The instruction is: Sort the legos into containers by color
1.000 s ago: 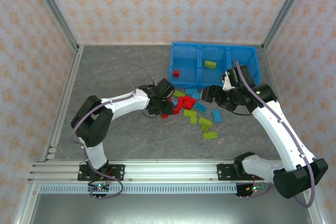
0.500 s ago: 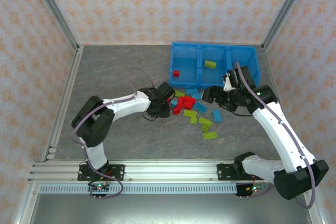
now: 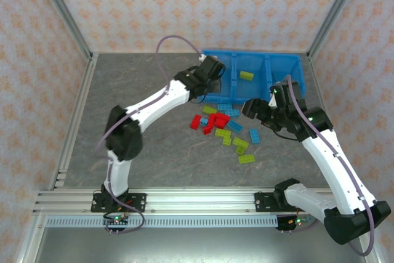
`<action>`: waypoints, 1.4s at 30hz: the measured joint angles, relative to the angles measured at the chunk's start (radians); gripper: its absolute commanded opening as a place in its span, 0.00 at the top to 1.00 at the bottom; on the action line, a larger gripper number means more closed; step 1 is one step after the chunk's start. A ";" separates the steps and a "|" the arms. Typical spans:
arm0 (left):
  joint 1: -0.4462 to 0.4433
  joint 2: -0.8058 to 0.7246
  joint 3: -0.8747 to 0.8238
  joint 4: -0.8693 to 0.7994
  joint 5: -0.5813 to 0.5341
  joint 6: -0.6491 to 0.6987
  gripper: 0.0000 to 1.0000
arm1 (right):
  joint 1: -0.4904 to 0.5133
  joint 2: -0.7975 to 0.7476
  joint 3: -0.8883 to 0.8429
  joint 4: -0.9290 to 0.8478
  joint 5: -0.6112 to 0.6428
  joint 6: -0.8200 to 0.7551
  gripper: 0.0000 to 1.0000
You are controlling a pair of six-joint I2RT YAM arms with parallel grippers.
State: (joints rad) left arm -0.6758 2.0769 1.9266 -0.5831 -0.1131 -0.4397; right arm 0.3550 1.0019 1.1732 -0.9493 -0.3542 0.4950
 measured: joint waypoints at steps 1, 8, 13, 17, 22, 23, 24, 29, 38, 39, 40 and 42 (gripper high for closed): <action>0.009 0.068 0.068 -0.004 -0.016 0.021 0.72 | 0.000 -0.008 -0.004 0.000 0.003 0.003 0.22; 0.044 0.374 0.449 -0.103 -0.053 0.101 0.55 | 0.000 -0.058 -0.009 -0.004 0.034 0.003 0.21; 0.045 0.376 0.529 -0.148 -0.048 0.125 0.47 | 0.000 -0.083 -0.026 -0.005 0.067 0.020 0.21; 0.041 0.260 0.428 -0.152 -0.014 0.127 0.46 | 0.000 -0.092 -0.054 -0.016 0.130 0.064 0.20; 0.010 -0.077 0.071 -0.090 0.030 0.128 0.47 | 0.000 -0.089 -0.103 -0.033 0.166 0.100 0.20; -0.008 -0.170 -0.018 -0.066 0.033 0.129 0.47 | 0.000 -0.086 -0.122 -0.034 0.166 0.105 0.20; -0.031 -0.261 -0.100 -0.043 0.036 0.133 0.47 | 0.000 -0.084 -0.142 -0.035 0.167 0.109 0.20; -0.136 -0.623 -0.371 0.032 0.045 0.182 0.46 | 0.046 -0.052 -0.256 -0.043 0.182 0.124 0.13; -0.134 -1.055 -0.712 0.034 0.098 0.434 0.13 | 0.238 0.180 -0.399 0.040 0.204 0.086 0.00; -0.134 -1.086 -0.742 0.032 0.119 0.479 0.07 | 0.240 0.204 -0.417 0.063 0.194 0.076 0.00; -0.134 -1.111 -0.768 0.030 0.142 0.515 0.04 | 0.240 0.224 -0.435 0.090 0.179 0.065 0.01; -0.134 -1.158 -0.829 0.026 0.195 0.604 0.00 | 0.240 0.246 -0.475 0.153 0.152 0.046 0.01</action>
State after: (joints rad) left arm -0.8097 0.9188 1.0981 -0.5571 0.0818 0.1646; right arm 0.5953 1.2484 0.6987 -0.7959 -0.2024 0.5407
